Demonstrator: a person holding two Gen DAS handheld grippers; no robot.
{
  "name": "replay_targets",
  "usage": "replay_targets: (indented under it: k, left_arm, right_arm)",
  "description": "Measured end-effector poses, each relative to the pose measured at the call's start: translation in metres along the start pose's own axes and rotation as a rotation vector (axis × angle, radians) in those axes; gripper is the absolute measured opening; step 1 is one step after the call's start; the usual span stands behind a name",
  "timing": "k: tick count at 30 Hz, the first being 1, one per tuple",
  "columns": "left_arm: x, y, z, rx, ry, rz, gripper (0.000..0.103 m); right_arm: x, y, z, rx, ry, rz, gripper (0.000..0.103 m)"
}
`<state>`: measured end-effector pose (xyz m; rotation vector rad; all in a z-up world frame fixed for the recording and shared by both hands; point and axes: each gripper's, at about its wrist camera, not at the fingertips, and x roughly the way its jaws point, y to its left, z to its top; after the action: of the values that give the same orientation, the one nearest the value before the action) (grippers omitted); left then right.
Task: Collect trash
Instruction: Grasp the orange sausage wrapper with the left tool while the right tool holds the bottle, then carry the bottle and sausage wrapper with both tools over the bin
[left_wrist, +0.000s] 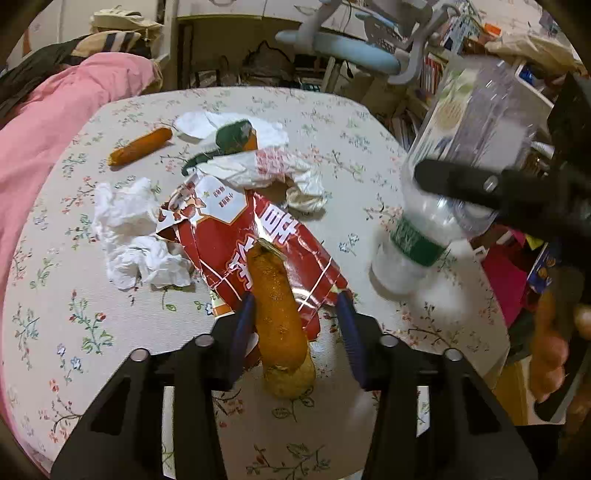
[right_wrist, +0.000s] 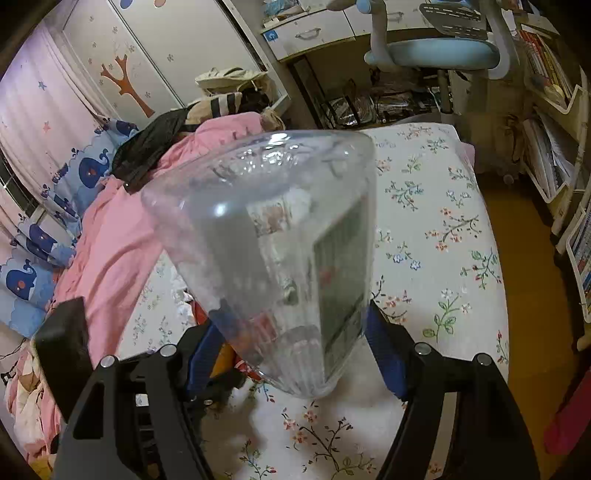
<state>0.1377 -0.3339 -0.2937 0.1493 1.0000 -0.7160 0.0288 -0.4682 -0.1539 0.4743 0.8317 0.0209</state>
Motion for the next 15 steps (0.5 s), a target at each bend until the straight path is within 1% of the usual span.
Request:
replay_targets:
  k: [2, 8, 15]
  left_arm:
    - [0.004, 0.003, -0.001, 0.002, 0.011, 0.003, 0.021]
    - [-0.009, 0.015, -0.003, -0.023, -0.006, -0.025, 0.018]
    - [-0.048, 0.035, -0.014, -0.08, -0.075, -0.061, 0.018]
  right_arm:
    - [-0.003, -0.003, 0.001, 0.004, -0.01, 0.007, 0.071]
    - [-0.011, -0.008, 0.003, 0.02, -0.038, 0.026, 0.07]
    - [-0.015, -0.004, 0.001, 0.019, -0.053, 0.054, 0.071]
